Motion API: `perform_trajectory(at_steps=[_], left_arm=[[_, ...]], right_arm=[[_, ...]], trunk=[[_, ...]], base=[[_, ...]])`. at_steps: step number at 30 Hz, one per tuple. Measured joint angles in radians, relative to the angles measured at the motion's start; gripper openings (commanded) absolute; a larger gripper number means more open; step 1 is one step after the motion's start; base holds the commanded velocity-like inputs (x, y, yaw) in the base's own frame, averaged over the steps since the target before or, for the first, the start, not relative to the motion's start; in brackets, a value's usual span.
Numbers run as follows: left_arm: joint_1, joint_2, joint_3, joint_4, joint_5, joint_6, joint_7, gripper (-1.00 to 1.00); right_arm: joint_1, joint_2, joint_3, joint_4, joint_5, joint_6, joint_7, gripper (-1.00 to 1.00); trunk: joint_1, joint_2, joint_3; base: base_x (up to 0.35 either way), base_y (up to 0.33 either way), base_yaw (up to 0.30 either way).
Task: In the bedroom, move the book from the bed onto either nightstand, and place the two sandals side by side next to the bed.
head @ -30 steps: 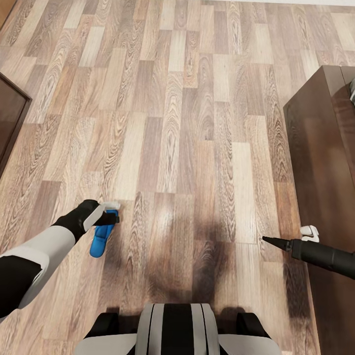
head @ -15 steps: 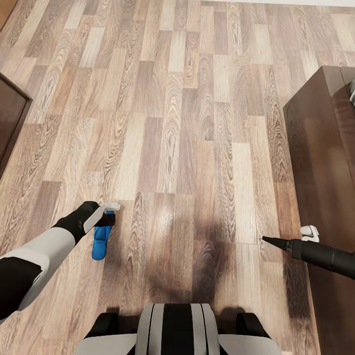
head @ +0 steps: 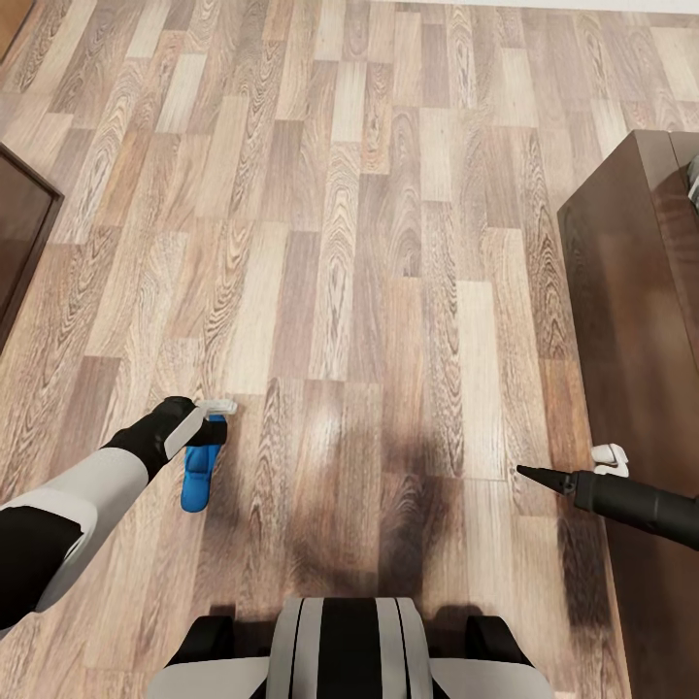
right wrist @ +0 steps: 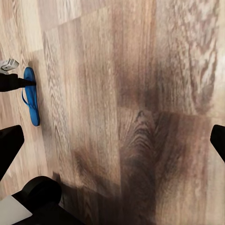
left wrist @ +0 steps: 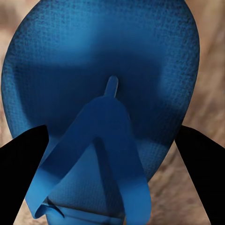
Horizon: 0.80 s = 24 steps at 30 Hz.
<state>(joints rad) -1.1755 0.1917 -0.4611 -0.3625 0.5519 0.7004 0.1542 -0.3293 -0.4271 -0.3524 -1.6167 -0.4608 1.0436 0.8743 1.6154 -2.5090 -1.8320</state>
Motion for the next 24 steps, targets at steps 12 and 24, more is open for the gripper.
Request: perform_trajectory(at_steps=[12,24], left_arm=[[0.0,0.0,0.003,0.0,-0.003,0.0,-0.002,-1.0],[-0.004,0.003,0.014,-0.002,-0.023,0.019,-0.024,-1.0]], right_arm=[[0.0,-0.004,-0.002,0.0,0.0,0.0,0.001,1.0],[0.0,-0.001,0.0,0.0,0.0,0.0,0.0,1.0]], trunk=[[0.0,0.0,0.0],[0.001,0.0,0.0]], base=[[0.0,0.0,0.0],[0.0,0.0,0.0]])
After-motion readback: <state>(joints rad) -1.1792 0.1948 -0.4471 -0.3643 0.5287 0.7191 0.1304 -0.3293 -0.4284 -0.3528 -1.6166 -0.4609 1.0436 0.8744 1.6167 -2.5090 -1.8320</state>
